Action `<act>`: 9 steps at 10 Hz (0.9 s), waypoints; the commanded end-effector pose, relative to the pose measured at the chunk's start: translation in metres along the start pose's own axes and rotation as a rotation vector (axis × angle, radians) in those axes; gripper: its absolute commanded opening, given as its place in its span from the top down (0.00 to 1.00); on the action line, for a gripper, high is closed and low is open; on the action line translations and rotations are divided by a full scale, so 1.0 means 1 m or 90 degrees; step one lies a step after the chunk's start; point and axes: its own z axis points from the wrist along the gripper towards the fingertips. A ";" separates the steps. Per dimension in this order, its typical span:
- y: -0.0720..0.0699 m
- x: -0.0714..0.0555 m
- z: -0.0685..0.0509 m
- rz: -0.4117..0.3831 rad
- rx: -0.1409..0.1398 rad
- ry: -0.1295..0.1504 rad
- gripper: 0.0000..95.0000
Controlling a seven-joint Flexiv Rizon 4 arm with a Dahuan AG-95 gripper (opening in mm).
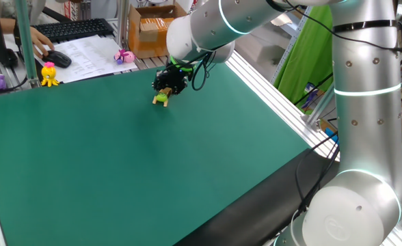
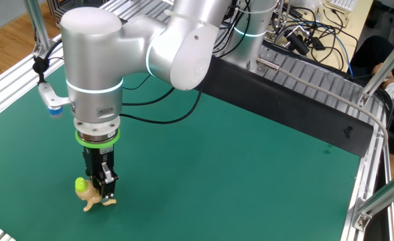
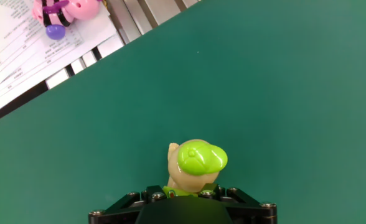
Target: Grasp the moving object
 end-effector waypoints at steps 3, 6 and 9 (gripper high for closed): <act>0.002 -0.003 -0.008 -0.006 0.004 0.000 0.80; 0.004 -0.002 -0.020 -0.013 0.004 0.005 0.80; 0.007 0.002 -0.044 -0.034 0.009 0.023 0.80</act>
